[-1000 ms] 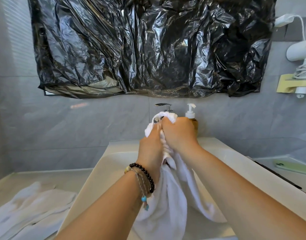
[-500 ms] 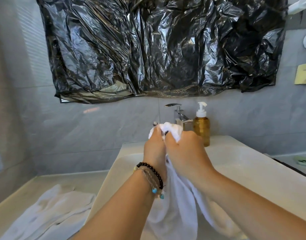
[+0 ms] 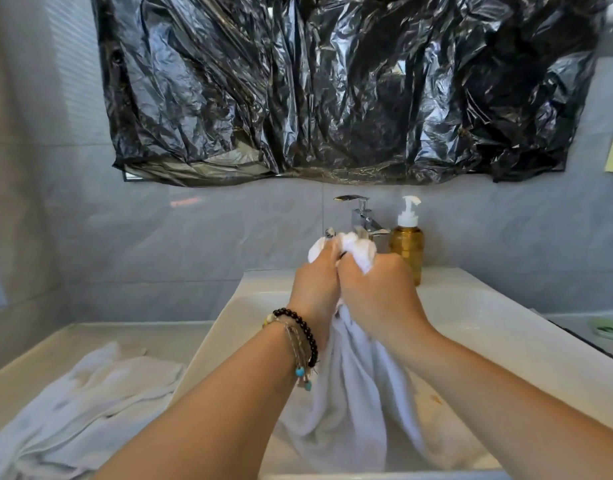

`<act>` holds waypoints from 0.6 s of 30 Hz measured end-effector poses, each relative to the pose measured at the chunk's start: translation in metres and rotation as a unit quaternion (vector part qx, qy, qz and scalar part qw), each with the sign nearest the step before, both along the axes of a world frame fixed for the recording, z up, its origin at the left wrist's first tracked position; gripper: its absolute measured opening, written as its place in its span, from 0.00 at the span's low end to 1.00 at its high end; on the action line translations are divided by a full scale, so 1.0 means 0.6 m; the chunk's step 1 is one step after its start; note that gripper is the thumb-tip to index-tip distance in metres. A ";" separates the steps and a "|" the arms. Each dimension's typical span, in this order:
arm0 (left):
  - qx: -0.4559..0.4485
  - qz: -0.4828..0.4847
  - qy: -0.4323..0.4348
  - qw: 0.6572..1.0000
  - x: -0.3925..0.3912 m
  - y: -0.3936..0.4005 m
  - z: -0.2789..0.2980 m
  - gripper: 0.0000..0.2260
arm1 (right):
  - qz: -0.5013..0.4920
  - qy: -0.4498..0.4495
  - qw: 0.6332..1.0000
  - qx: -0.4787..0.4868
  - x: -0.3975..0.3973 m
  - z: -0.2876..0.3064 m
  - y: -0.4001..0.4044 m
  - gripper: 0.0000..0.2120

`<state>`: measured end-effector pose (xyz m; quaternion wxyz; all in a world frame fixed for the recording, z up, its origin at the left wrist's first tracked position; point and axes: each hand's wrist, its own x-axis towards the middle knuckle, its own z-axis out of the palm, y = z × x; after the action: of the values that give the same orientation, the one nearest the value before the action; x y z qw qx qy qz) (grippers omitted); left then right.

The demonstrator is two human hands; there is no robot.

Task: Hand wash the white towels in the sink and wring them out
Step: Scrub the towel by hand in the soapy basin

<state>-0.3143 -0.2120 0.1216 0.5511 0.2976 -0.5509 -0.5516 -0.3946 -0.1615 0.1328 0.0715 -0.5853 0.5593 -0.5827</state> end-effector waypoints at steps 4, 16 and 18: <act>0.001 -0.044 -0.011 0.999 -0.007 0.022 0.011 0.16 | -0.002 -0.056 0.997 0.044 -0.030 0.047 -0.048 0.11; 0.001 -0.017 -0.007 1.000 -0.021 0.032 0.003 0.31 | -0.005 -0.094 0.993 0.068 -0.036 0.028 -0.050 0.12; 0.005 0.031 -0.029 0.999 -0.018 0.022 0.007 0.20 | -0.007 -0.091 0.993 0.071 -0.027 0.012 -0.036 0.12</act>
<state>-0.3249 -0.1986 0.1256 0.5503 0.3332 -0.5543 -0.5282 -0.4106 -0.1829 0.1402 0.1593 -0.5198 0.5941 -0.5928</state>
